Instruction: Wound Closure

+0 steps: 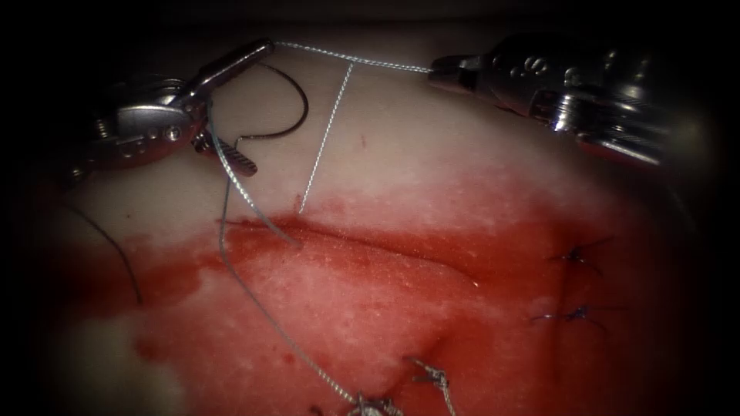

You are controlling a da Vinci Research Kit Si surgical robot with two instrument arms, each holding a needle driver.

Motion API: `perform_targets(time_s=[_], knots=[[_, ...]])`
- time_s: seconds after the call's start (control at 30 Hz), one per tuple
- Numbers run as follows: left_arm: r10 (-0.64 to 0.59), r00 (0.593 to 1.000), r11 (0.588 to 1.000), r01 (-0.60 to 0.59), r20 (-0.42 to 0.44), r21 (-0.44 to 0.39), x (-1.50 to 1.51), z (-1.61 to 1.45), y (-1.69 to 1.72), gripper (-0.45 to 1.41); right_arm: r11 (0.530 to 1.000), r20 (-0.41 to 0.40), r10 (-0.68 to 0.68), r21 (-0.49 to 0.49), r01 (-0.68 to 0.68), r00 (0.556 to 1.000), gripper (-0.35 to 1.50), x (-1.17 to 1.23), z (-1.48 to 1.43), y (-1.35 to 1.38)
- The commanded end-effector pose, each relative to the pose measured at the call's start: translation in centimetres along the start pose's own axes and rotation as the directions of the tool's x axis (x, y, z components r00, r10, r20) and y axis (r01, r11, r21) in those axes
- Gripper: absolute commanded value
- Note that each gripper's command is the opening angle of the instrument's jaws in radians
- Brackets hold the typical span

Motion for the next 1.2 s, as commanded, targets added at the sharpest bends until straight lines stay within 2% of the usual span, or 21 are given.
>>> perform_targets(time_s=[0.03, 0.1, 0.13, 0.23, 0.27, 0.3, 0.33, 0.4, 0.57, 0.67, 0.7, 0.87, 0.97, 1.03, 1.1, 1.13, 1.2], knots=[[-0.004, 1.0, 0.999, 0.004, -0.014, 0.035, 0.0, -0.01, -0.18, 1.33, 0.998, 0.054, 0.051, -0.046, -0.048, 0.997, -0.35, -0.07, -0.11, -0.2], [-0.04, 0.999, 0.997, 0.042, -0.035, 0.068, -0.02, -0.04, -0.2, 1.35, 0.993, 0.095, 0.076, -0.1, -0.067, 0.993, -0.35, -0.04, -0.15, -0.24], [-0.071, 0.996, 0.993, 0.076, -0.055, 0.095, -0.04, -0.07, -0.22, 1.36, 0.988, 0.15, 0.088, -0.14, -0.067, 0.985, -0.35, 0.01, -0.18, -0.27], [-0.114, 0.99, 0.985, 0.123, -0.079, 0.119, -0.06, -0.13, -0.26, 1.36, 0.979, 0.23, 0.122, -0.187, -0.079, 0.966, -0.35, 0.09, -0.19, -0.31], [-0.162, 0.982, 0.975, 0.175, -0.102, 0.14, -0.06, -0.16, -0.29, 1.36, 0.974, 0.248, 0.143, -0.209, -0.091, 0.958, -0.35, 0.14, -0.18, -0.33], [-0.173, 0.978, 0.969, 0.191, -0.119, 0.159, -0.05, -0.18, -0.31, 1.36, 0.974, 0.244, 0.144, -0.206, -0.094, 0.959, -0.35, 0.18, -0.17, -0.33], [-0.217, 0.96, 0.948, 0.25, -0.177, 0.196, -0.03, -0.23, -0.36, 1.35, 0.979, 0.235, 0.128, -0.185, -0.085, 0.964, -0.35, 0.23, -0.14, -0.33], [-0.281, 0.931, 0.916, 0.332, -0.231, 0.223, 0.02, -0.28, -0.46, 1.36, 0.98, 0.243, 0.119, -0.185, -0.074, 0.963, -0.35, 0.3, -0.09, -0.32], [-0.351, 0.911, 0.879, 0.4, -0.215, 0.259, -0.02, -0.32, -0.5, 1.21, 0.974, 0.271, 0.108, -0.221, -0.047, 0.957, -0.35, 0.33, -0.07, -0.34], [-0.397, 0.885, 0.86, 0.451, -0.242, 0.238, -0.08, -0.28, -0.42, 1.11, 0.975, 0.33, 0.112, -0.22, -0.04, 0.937, -0.35, 0.31, -0.06, -0.32], [-0.438, 0.855, 0.844, 0.497, -0.277, 0.202, -0.11, -0.23, -0.36, 1.08, 0.973, 0.351, 0.119, -0.226, -0.039, 0.929, -0.35, 0.3, -0.04, -0.32], [-0.476, 0.814, 0.826, 0.544, -0.333, 0.147, -0.15, -0.05, -0.2, 1.13, 0.971, 0.382, 0.095, -0.241, 0.0, 0.919, -0.35, 0.26, 0.05, -0.22], [-0.497, 0.797, 0.815, 0.564, -0.343, 0.131, -0.18, 0.07, -0.14, 1.16, 0.966, 0.372, 0.083, -0.257, 0.016, 0.924, -0.35, 0.18, 0.1, -0.14], [-0.506, 0.788, 0.809, 0.574, -0.35, 0.123, -0.2, 0.12, -0.11, 1.11, 0.964, 0.37, 0.079, -0.263, 0.023, 0.926, -0.35, 0.11, 0.13, -0.08], [-0.519, 0.76, 0.797, 0.596, -0.39, 0.099, -0.21, 0.17, -0.06, 0.96, 0.962, 0.375, 0.072, -0.27, 0.035, 0.924, -0.35, 0.01, 0.17, 0.0], [-0.511, 0.746, 0.804, 0.591, -0.427, 0.071, -0.2, 0.17, -0.05, 0.91, 0.96, 0.375, 0.067, -0.276, 0.042, 0.924, -0.35, -0.04, 0.2, 0.04], [-0.512, 0.737, 0.804, 0.592, -0.442, 0.056, -0.18, 0.19, -0.06, 0.88, 0.96, 0.376, 0.066, -0.275, 0.043, 0.924, -0.35, -0.07, 0.22, 0.07]])
